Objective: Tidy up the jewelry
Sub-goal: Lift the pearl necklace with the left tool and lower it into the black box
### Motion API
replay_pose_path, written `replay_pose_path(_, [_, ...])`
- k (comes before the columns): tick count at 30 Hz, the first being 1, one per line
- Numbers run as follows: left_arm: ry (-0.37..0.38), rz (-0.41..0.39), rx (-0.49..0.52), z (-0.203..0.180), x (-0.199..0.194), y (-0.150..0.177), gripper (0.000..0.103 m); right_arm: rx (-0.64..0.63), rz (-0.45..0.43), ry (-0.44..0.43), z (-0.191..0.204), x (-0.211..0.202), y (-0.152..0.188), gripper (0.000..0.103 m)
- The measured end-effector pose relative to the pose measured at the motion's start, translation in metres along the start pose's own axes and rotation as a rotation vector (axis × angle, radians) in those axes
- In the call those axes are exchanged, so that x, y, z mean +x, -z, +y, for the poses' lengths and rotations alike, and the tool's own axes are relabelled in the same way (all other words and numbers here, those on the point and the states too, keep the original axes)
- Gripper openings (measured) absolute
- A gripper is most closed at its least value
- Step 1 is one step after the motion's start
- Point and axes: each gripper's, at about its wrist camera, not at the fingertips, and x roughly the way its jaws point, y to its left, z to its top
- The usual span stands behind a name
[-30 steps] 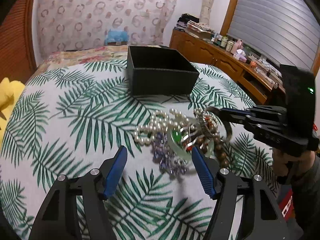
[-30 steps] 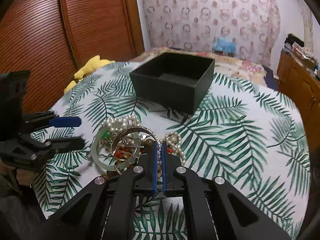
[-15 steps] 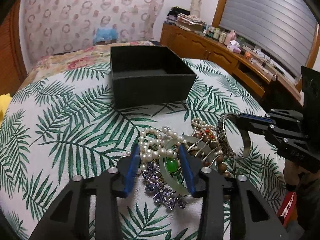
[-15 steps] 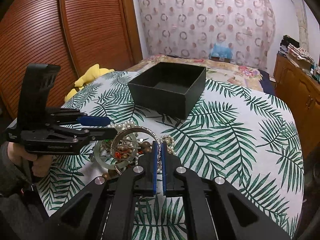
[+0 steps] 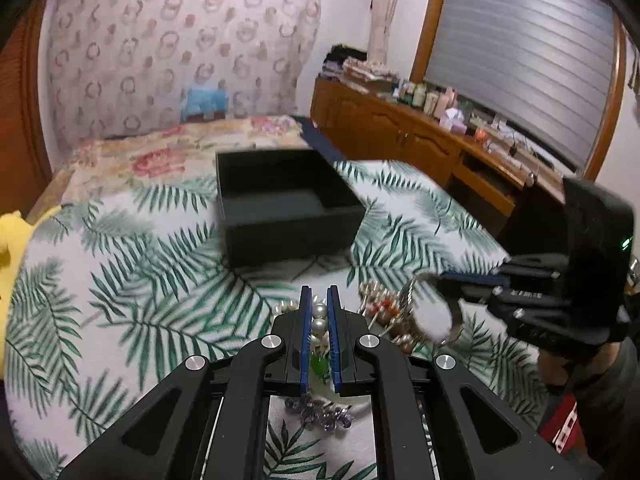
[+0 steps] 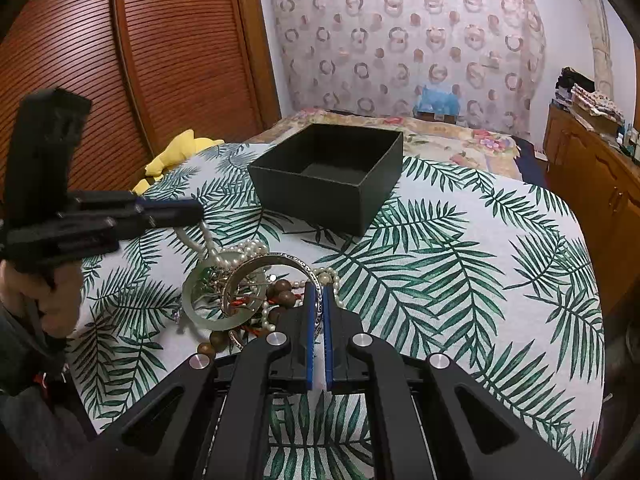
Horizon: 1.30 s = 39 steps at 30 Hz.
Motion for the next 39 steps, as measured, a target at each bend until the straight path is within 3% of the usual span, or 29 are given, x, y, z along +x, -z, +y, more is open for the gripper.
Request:
replay_pose_path(20, [-0.004, -0.132, 0.026, 0.001, -0.040, -0.062, 0.007, -0.015, -0.027, 0.005, -0.003, 0.007, -0.034, 0.004])
replay_pose_path(39, [0.036, -0.220, 0.052, 0.001, -0.053, -0.148, 0.007, -0.027, -0.022, 0.011, -0.026, 0.028, -0.094, 0.005])
